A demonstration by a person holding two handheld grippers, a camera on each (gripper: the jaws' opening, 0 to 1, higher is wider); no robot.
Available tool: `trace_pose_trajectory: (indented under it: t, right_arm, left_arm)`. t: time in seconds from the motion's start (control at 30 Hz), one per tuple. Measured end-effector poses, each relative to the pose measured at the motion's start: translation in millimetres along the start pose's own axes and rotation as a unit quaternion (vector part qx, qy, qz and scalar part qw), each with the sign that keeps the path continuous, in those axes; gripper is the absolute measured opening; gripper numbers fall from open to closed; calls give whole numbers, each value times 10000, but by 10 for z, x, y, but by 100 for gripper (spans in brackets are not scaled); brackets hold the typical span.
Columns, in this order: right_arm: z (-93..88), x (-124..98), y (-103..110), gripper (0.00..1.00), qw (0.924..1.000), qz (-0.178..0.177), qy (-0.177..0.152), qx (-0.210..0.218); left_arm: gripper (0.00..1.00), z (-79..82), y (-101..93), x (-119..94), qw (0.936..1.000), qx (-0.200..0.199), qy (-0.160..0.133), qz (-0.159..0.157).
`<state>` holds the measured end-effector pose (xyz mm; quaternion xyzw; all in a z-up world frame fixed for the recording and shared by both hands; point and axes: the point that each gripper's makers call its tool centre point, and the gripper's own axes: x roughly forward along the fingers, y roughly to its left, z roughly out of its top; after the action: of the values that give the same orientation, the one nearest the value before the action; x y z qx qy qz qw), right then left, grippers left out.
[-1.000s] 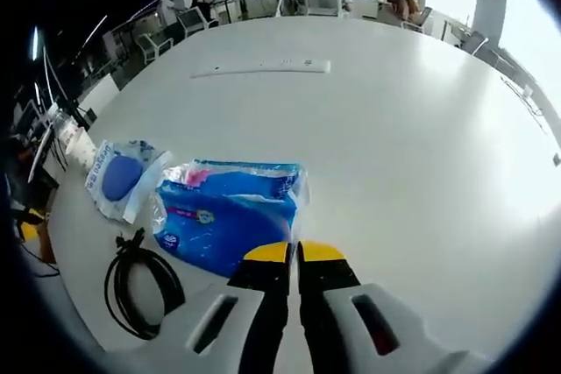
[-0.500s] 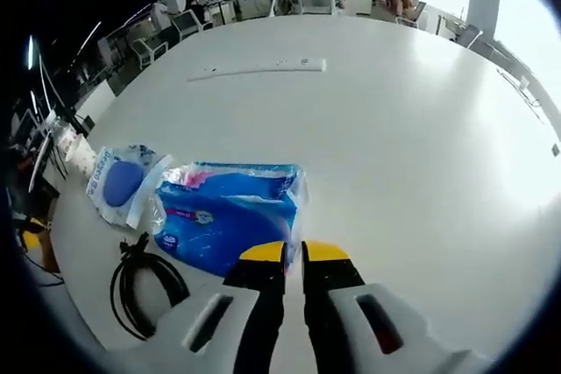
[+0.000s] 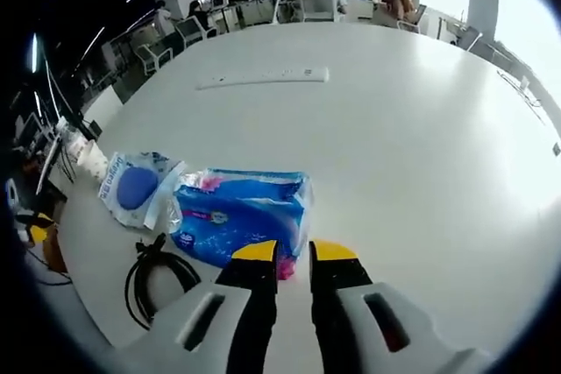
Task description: Arrange the tabletop items into an orderly group along one side of the table until the central work area is clear of visible clutter.
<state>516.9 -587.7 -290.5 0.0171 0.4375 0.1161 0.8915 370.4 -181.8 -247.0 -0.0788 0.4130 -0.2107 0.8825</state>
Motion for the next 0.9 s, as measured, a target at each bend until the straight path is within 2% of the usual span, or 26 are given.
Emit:
trace_pose_trajectory:
  t: [0.37, 0.5, 0.6, 0.73, 0.9]
  right_arm:
    - [-59, -166, 255, 17, 9985, 421, -168, -292]
    - [-98, -312, 450, 20, 9965, 712, -357, -235]
    - [-133, -384, 548, 21, 9945, 874, -440, -372]
    - [-206, -462, 655, 27, 9908, 1118, -521, -559]
    - [-280, -662, 844, 33, 9847, 1351, -641, -894]
  left_arm:
    - [30, 110, -2, 5, 9998, 92, -129, -98]
    - [31, 145, 2, 0, 9997, 102, -172, -127]
    - [32, 153, 14, 6, 9997, 87, -189, -152]
    - [32, 138, 25, 0, 9996, 189, -176, -141]
    - [33, 99, 26, 3, 9993, 294, -167, -149]
